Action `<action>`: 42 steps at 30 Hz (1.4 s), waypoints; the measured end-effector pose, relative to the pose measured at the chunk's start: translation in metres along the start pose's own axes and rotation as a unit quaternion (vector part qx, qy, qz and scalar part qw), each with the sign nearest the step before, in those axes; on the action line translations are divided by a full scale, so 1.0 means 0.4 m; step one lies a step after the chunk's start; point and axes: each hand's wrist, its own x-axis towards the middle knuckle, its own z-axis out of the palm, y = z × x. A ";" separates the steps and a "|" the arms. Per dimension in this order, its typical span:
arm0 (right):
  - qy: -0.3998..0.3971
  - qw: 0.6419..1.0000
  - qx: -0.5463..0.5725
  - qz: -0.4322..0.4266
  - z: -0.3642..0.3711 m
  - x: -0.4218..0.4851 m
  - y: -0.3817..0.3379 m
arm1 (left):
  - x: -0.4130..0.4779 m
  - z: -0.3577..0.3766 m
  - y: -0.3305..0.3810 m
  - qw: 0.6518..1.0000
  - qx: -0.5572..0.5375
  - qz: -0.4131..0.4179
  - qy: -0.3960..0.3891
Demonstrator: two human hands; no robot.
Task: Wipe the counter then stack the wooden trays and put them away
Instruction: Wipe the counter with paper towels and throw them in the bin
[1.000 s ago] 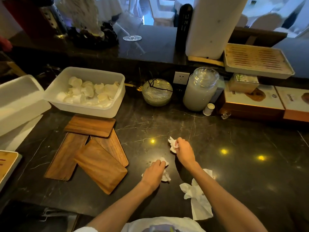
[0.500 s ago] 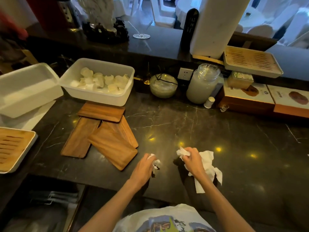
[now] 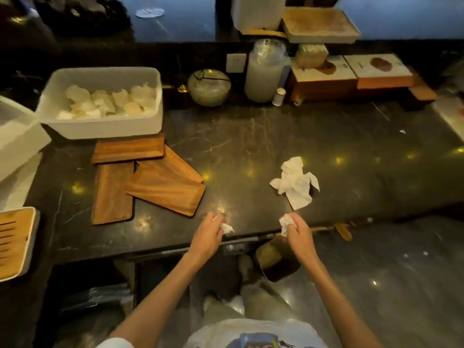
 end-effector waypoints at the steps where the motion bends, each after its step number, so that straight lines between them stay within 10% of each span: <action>1: 0.010 0.999 0.001 0.031 -0.021 -0.035 0.024 | -0.009 0.013 0.009 1.000 0.005 0.003 -0.015; 29: 0.045 0.980 -0.023 0.192 -0.663 -0.247 0.465 | -0.048 0.530 0.560 0.987 0.059 0.022 -0.148; 42: 0.090 0.935 -0.024 0.343 -0.546 -0.212 0.649 | 0.138 0.788 0.491 0.938 0.077 0.067 -0.330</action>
